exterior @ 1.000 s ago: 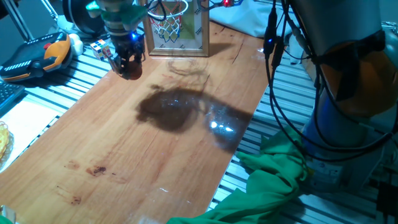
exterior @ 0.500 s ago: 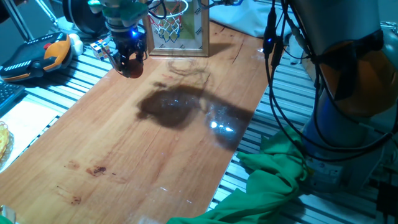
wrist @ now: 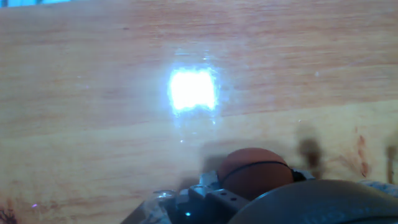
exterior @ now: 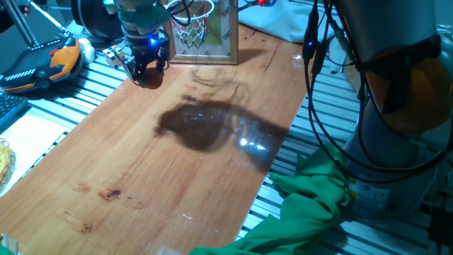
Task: Grab a basketball, release it and shoot it into the basket
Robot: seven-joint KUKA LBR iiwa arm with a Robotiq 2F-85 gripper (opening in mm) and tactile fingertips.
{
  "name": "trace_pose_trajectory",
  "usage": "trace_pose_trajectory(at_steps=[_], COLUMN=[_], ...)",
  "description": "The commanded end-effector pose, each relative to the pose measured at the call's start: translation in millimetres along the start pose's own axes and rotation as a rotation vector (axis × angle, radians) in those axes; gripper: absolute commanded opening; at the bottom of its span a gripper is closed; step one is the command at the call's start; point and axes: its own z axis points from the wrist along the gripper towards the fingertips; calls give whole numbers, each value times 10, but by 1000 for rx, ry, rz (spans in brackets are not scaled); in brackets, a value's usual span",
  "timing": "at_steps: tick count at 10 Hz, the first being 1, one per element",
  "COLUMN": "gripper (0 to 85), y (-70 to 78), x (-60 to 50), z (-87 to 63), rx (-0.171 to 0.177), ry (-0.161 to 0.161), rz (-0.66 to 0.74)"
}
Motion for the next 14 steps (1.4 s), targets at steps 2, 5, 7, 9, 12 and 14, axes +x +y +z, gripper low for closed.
trace_pose_trajectory(at_steps=[2, 5, 7, 9, 12, 14], gripper=[7, 7, 7, 7, 7, 7], y=[-98, -253, -318, -441, -577, -658], x=[-68, -128, -114, -129, -123, -142], z=[-146, -353, -455, -590, -724, -776], rx=[2, 10, 14, 13, 29, 18], ry=[14, 14, 13, 23, 20, 36], rz=[4, 6, 18, 20, 17, 21])
